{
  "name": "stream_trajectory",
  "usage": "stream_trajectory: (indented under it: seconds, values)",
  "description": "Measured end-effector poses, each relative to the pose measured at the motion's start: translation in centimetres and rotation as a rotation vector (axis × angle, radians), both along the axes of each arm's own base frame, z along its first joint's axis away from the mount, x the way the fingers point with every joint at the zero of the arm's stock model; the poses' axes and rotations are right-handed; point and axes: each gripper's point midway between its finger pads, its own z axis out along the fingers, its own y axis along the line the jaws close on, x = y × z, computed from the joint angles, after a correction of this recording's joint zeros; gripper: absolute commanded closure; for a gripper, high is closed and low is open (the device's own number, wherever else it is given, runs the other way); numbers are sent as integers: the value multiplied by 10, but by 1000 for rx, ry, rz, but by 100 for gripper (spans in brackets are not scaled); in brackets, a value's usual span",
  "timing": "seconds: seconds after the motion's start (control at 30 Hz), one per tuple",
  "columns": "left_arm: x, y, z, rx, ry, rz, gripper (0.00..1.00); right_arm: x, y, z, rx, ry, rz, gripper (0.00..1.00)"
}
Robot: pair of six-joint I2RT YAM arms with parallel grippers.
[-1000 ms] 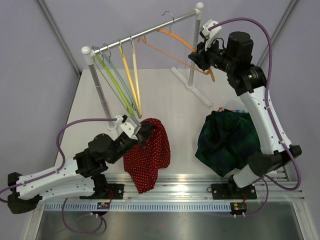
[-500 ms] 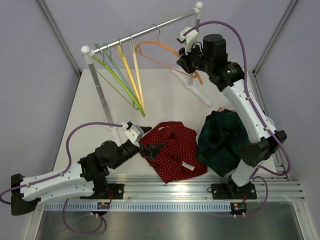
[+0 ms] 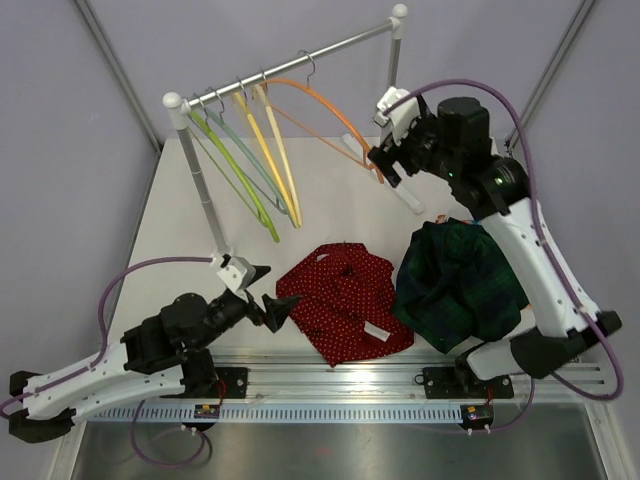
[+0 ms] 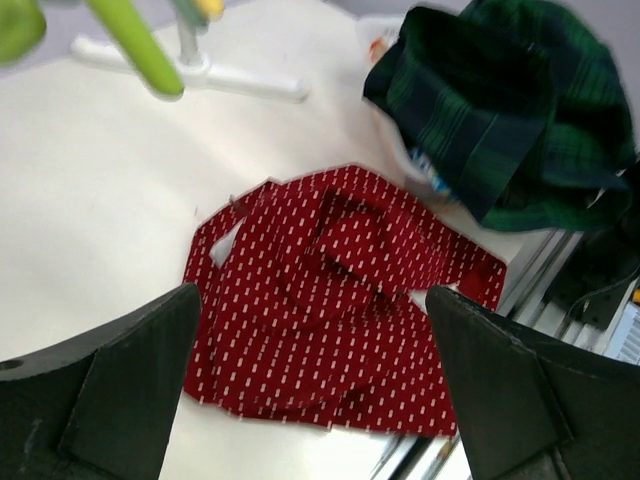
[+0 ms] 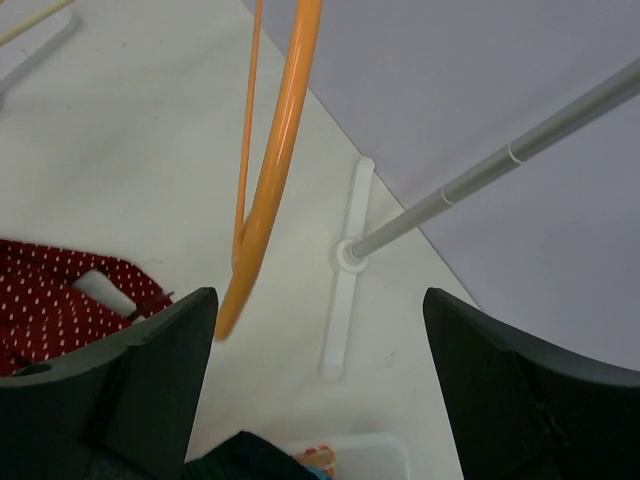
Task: Remove the skirt from the hanger
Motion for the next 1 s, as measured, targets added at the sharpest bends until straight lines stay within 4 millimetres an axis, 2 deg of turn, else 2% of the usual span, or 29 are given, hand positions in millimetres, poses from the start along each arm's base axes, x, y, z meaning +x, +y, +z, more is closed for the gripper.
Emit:
stream_trajectory:
  seconds: [0.1,0.17,0.27,0.33,0.43,0.53,0.6,0.7,0.8,0.83,0.9,0.93,0.97,1.0]
  values:
    - [-1,13,-11,31,24,27,1,-51,-24,6,-79,-39,70,8]
    - [-2,21,-13,34,31,43,1,-88,-31,-7,-134,-36,176,5]
    - [-2,28,-15,34,35,60,1,-140,-25,-53,-172,68,384,6]
    - [-2,31,-17,38,41,70,1,-161,-14,-94,-162,188,489,7]
    - [-2,34,-19,37,54,80,1,-175,5,-169,-171,403,570,7]
    - [-2,34,-21,34,66,86,1,-177,19,-241,-219,589,542,7]
    - [-3,35,-23,36,76,90,1,-174,23,-268,-252,648,486,7]
    - [-3,36,-24,34,85,94,1,-154,37,-288,-271,628,366,7]
    - [-3,36,-24,28,91,97,1,-131,53,-298,-235,606,252,19]
    - [-3,36,-24,27,94,98,1,-125,56,-303,-224,612,222,46]
    - [-3,36,-25,26,98,99,1,-121,61,-314,-210,638,198,79]
    - [-4,37,-26,27,100,100,1,-121,63,-320,-208,657,188,92]
    - [-4,38,-25,24,101,101,1,-122,63,-326,-210,681,178,100]
    - [-4,39,-25,22,100,102,1,-124,62,-330,-216,700,172,100]
